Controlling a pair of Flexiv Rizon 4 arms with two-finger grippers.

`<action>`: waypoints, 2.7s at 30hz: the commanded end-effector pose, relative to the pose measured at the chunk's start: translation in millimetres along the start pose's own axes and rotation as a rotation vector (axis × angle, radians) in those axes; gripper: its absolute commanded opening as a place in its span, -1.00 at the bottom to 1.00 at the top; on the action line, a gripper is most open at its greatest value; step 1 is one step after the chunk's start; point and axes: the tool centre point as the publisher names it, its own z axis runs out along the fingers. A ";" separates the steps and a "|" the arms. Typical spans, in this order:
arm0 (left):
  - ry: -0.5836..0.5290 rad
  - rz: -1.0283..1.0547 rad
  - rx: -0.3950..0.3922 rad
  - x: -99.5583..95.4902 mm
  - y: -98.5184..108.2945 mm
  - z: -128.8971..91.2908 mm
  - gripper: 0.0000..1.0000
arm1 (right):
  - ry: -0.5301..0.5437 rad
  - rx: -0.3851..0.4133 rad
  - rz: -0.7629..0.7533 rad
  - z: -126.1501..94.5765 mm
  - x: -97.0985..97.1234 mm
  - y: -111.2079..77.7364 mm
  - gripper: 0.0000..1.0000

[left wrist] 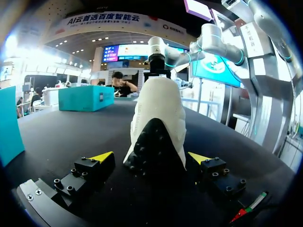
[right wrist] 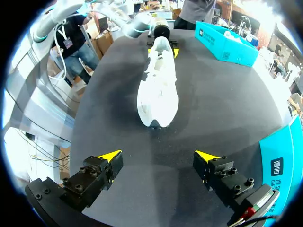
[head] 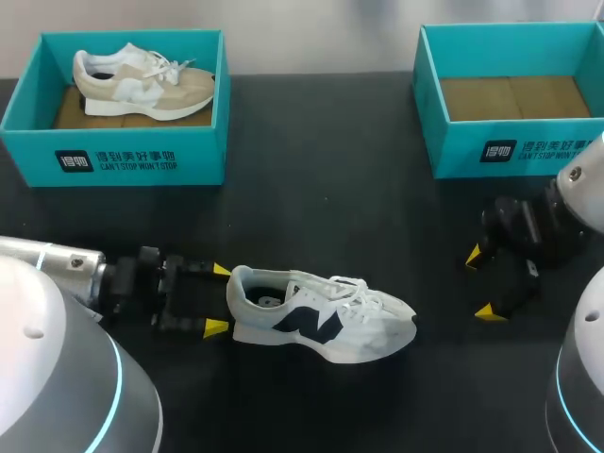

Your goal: Take the shoe out of the shoebox, open the shoe tongue, remove and reinsert the insole, then place the shoe into the shoebox

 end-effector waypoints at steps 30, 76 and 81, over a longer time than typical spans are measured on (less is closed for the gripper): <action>0.067 -0.027 0.022 7.3 -1.2 43.9 1.00 | -0.001 0.003 0.001 0.6 0.4 0.7 1.00; 0.033 -0.049 0.049 21.1 -16.5 57.5 1.00 | -0.001 0.003 0.001 0.6 0.4 0.7 1.00; 0.031 -0.045 0.047 22.7 -17.6 65.9 1.00 | -0.001 0.003 0.001 0.6 0.4 0.7 1.00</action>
